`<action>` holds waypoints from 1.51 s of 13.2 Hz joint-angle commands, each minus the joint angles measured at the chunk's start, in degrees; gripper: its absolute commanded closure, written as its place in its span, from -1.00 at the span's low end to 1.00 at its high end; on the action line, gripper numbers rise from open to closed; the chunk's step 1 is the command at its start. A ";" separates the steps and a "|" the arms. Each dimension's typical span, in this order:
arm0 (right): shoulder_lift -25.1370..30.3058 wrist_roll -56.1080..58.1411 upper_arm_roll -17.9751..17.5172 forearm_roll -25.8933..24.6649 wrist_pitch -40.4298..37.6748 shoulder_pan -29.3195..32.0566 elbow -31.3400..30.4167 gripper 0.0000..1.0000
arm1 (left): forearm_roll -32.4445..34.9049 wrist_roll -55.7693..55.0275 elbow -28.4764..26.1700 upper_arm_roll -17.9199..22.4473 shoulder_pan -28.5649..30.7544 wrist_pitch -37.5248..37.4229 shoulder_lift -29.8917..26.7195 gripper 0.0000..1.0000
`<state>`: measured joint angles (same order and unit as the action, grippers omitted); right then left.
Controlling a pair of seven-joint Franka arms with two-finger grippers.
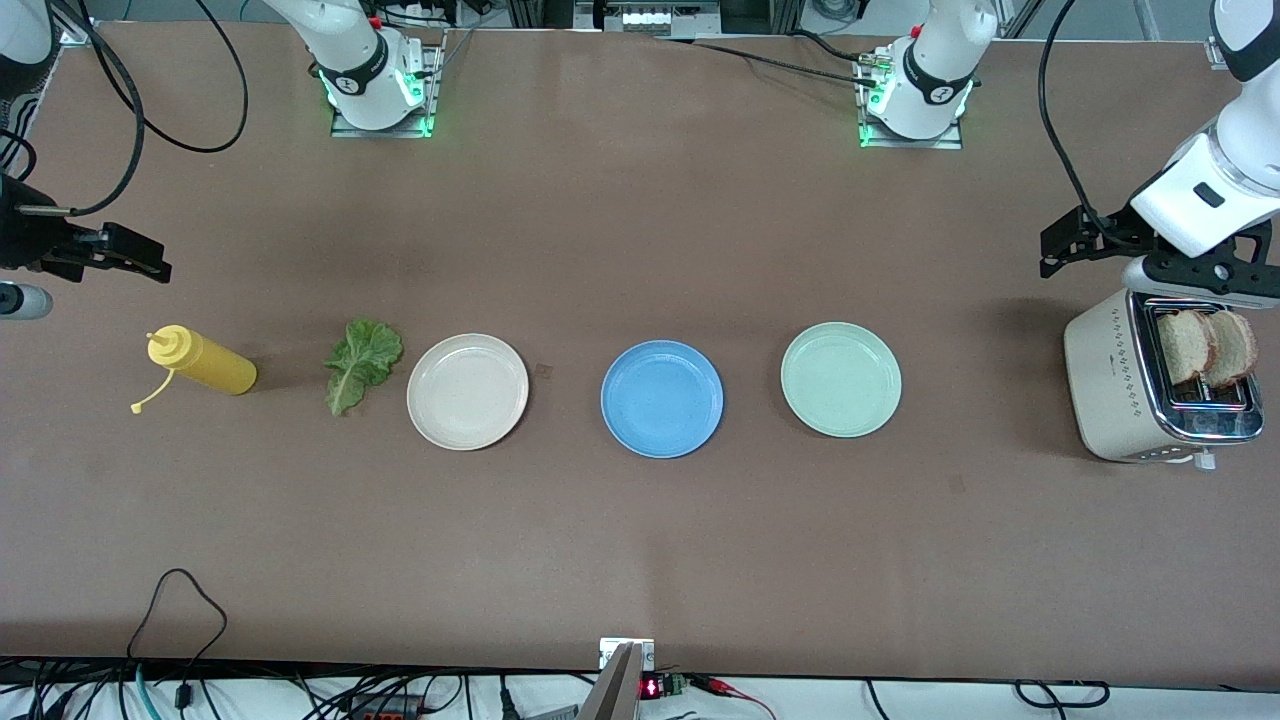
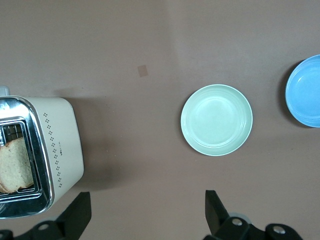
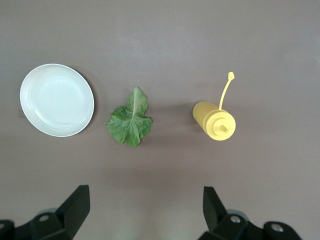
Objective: Make sandwich in blue plate with both arms
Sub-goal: 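Reach the left gripper to the toaster while the right gripper reaches the lettuce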
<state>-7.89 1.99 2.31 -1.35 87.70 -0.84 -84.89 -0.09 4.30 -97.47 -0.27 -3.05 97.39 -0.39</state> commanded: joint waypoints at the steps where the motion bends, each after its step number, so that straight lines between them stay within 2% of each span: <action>1: 0.69 -0.76 -0.38 -0.67 -0.33 0.04 0.07 -1.00 | 0.88 -0.61 1.93 -0.78 0.67 -0.97 0.66 -1.00; 7: 0.69 -0.85 -0.29 0.03 -0.25 0.31 0.07 -1.00 | 0.79 -1.04 2.72 -0.70 0.85 -3.17 1.62 -1.00; 10: 0.60 -0.85 -0.29 0.12 -0.33 0.48 0.07 -1.00 | 0.79 -0.87 2.63 -0.17 0.85 -6.93 2.06 -1.00; 12: 0.51 -0.85 -0.29 0.12 -0.16 0.40 0.07 -1.00 | 0.88 -0.70 2.63 0.01 1.11 -10.71 5.21 -1.00; 14: 0.25 -0.85 -0.29 0.12 -0.16 0.40 0.07 -1.00 | 1.32 -0.61 2.63 0.09 4.35 -11.96 7.06 -1.00; 17: 0.25 -0.68 -0.38 -0.41 -0.51 -0.30 0.07 -1.00 | 11.57 1.31 2.63 -0.08 8.58 -11.09 11.45 -1.00; 18: 0.07 -0.68 -0.55 -0.41 -0.42 -0.22 0.07 -1.00 | 14.48 3.94 2.46 0.01 8.93 -8.30 12.51 -1.00; 20: 0.07 -0.76 -0.56 -0.06 -0.51 0.13 -0.10 -1.00 | 15.91 9.90 2.11 -0.08 12.52 -2.58 14.10 -1.00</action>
<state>-7.98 1.95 2.12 -1.34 87.62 -1.00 -84.90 13.80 8.83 -96.88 0.12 7.10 91.99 11.98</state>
